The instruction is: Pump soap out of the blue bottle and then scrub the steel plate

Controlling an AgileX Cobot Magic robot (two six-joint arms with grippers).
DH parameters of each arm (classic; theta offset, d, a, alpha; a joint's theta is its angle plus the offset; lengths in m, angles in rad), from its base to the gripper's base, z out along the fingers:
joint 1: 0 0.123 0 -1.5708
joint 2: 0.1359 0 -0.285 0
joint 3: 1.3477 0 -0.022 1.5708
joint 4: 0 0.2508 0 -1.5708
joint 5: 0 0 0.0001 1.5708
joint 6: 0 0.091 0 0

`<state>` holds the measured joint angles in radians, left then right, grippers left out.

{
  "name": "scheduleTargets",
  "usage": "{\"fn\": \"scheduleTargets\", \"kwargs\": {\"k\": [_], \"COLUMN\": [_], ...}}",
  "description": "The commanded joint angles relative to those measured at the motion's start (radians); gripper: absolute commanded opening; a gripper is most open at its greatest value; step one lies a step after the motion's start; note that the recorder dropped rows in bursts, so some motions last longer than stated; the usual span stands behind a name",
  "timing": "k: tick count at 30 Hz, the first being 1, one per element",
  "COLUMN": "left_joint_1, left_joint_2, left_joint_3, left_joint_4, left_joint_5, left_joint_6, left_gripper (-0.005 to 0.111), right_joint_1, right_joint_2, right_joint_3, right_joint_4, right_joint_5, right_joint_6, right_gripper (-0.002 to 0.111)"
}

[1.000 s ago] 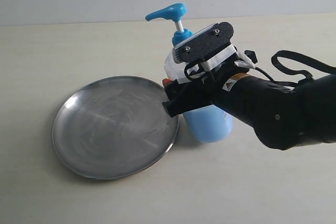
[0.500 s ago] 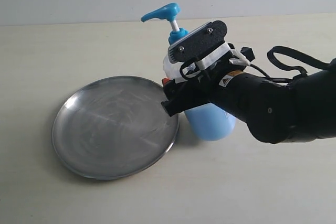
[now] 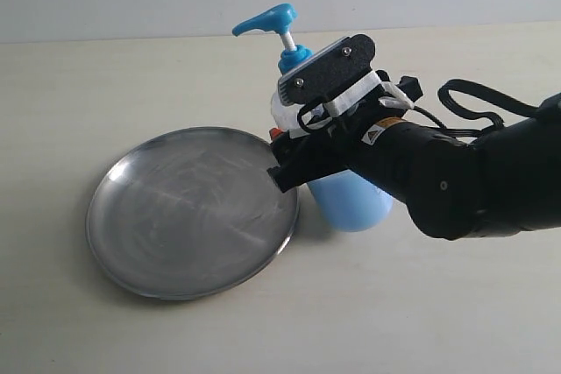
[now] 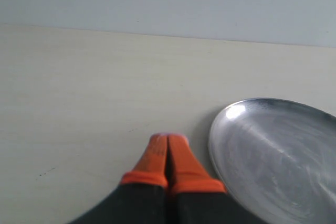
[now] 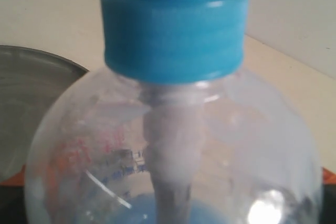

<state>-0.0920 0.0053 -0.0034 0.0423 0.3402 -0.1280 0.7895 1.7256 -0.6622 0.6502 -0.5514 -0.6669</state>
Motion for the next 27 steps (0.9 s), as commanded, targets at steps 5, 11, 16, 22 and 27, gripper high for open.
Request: {"fn": "scheduleTargets", "kwargs": {"k": [5, 11, 16, 22, 27], "left_joint_1": [0.004, 0.004, 0.004, 0.004, 0.004], "left_joint_2": [-0.005, -0.005, -0.005, -0.005, -0.005], "left_joint_3": [0.003, 0.003, 0.003, 0.003, 0.003], "left_joint_4": [-0.005, -0.005, -0.005, -0.005, -0.005], "left_joint_5": [-0.008, -0.008, -0.008, -0.008, -0.008], "left_joint_6": [0.002, 0.002, 0.002, 0.002, 0.002], "left_gripper": [0.0, 0.0, 0.0, 0.0, 0.0], "right_joint_1": [0.001, 0.001, 0.001, 0.001, 0.001], "right_joint_2": [0.015, 0.015, 0.015, 0.015, 0.015], "right_joint_3": [0.004, 0.004, 0.004, 0.004, 0.004], "right_joint_4": [-0.002, -0.042, -0.067, -0.067, -0.083], "right_joint_5": [0.034, 0.034, 0.038, 0.038, 0.04], "right_joint_6": [-0.01, 0.027, 0.066, 0.066, 0.068], "right_gripper": [0.0, 0.0, 0.0, 0.0, 0.0]}}
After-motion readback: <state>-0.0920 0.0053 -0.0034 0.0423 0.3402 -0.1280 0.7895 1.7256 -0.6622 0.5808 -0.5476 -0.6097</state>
